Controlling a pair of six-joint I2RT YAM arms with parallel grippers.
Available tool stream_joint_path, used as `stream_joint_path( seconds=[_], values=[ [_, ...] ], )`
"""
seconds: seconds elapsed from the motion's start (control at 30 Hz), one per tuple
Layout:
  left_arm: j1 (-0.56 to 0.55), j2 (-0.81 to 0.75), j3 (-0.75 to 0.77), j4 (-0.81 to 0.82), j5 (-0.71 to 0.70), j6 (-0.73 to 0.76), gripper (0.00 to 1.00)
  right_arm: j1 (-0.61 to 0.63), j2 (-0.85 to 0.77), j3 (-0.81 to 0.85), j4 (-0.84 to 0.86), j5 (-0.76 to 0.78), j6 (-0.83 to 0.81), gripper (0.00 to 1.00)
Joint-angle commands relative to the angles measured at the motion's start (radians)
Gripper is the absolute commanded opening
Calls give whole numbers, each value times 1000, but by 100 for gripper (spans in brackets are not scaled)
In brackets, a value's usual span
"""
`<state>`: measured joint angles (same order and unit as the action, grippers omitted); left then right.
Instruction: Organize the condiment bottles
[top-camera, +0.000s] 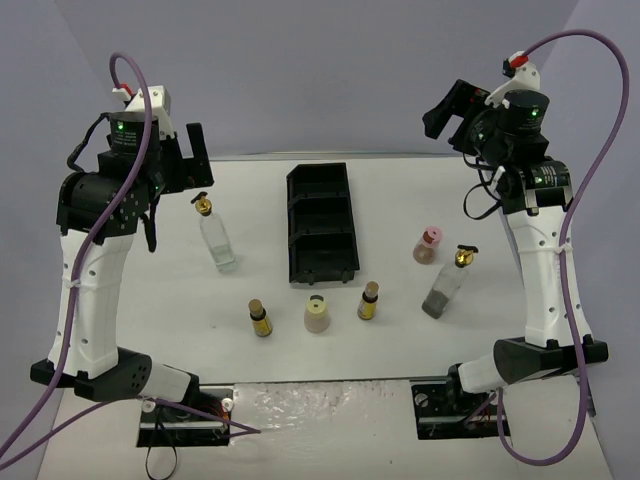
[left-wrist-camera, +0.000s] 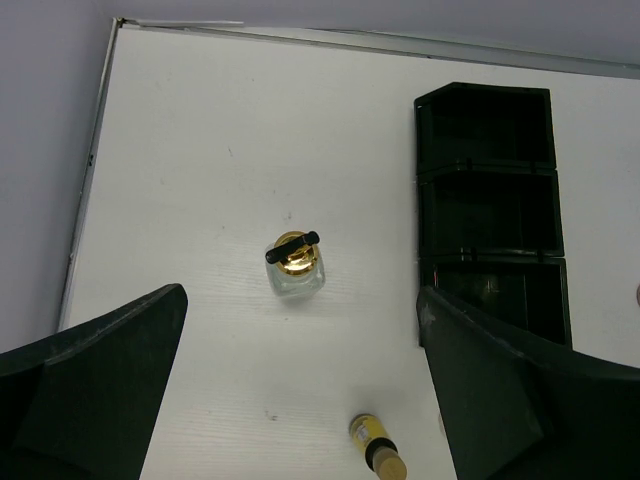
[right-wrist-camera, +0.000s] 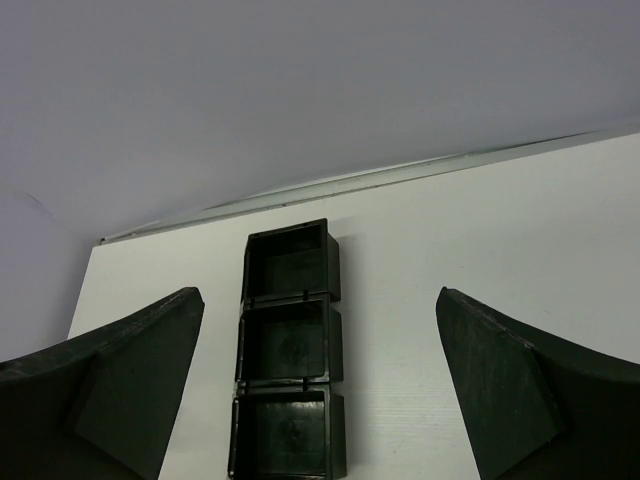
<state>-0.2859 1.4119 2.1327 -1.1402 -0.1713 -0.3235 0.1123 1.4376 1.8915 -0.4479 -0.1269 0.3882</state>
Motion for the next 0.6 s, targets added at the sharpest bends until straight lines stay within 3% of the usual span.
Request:
stream_joint_path(
  seconds=[0.0, 0.3, 0.57],
  values=[
    [4, -48, -11, 52, -54, 9, 97, 26, -51, 4, 108, 55, -19, 100],
    [13, -113, -75, 79, -147, 3, 97, 35, -108, -57, 141, 108, -30, 100],
    [28, -249, -374, 234, -197, -84, 97, 35, -154, -130, 156, 106, -34, 100]
  ],
)
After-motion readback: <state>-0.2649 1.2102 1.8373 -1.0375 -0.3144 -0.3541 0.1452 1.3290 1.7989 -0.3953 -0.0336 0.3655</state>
